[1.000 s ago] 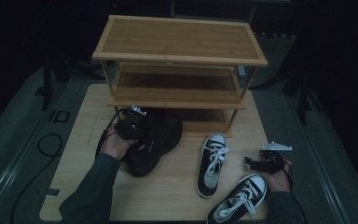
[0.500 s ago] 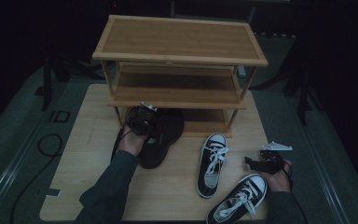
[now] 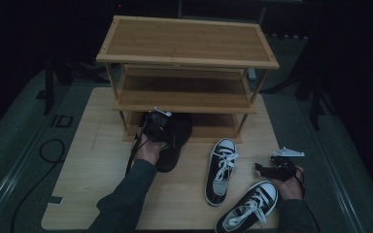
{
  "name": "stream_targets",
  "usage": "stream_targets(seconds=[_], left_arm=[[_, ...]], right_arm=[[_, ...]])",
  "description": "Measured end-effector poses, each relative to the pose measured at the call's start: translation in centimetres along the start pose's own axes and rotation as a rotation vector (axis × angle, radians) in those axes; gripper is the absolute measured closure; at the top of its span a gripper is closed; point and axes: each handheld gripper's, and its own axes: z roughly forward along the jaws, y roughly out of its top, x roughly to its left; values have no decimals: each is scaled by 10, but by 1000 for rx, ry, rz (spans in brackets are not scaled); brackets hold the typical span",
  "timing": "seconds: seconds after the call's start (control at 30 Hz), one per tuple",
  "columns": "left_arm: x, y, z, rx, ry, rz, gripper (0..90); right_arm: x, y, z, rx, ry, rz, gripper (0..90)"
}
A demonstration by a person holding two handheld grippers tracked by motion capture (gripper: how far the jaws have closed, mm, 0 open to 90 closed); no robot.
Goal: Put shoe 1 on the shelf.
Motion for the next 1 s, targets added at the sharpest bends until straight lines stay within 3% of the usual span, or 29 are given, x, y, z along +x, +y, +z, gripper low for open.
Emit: stream_targets(seconds=[0.1, 0.13, 0.37, 0.63, 0.73, 1.0], left_arm=[[3, 0, -1, 8, -20, 3, 653], [5, -1, -2, 19, -46, 14, 644], [13, -2, -10, 22, -100, 22, 558], [18, -7, -28, -29, -130, 51, 502], [20, -11, -42, -59, -165, 81, 514], [22, -19, -64, -98, -233, 107, 596]], right_arm=[[0, 0, 0, 0, 0, 0, 191], [0, 0, 0, 0, 0, 0, 191], [0, 0, 0, 0, 0, 0, 191], [0, 0, 0, 0, 0, 0, 191], [0, 0, 0, 0, 0, 0, 191], [0, 0, 0, 1, 0, 1, 191]])
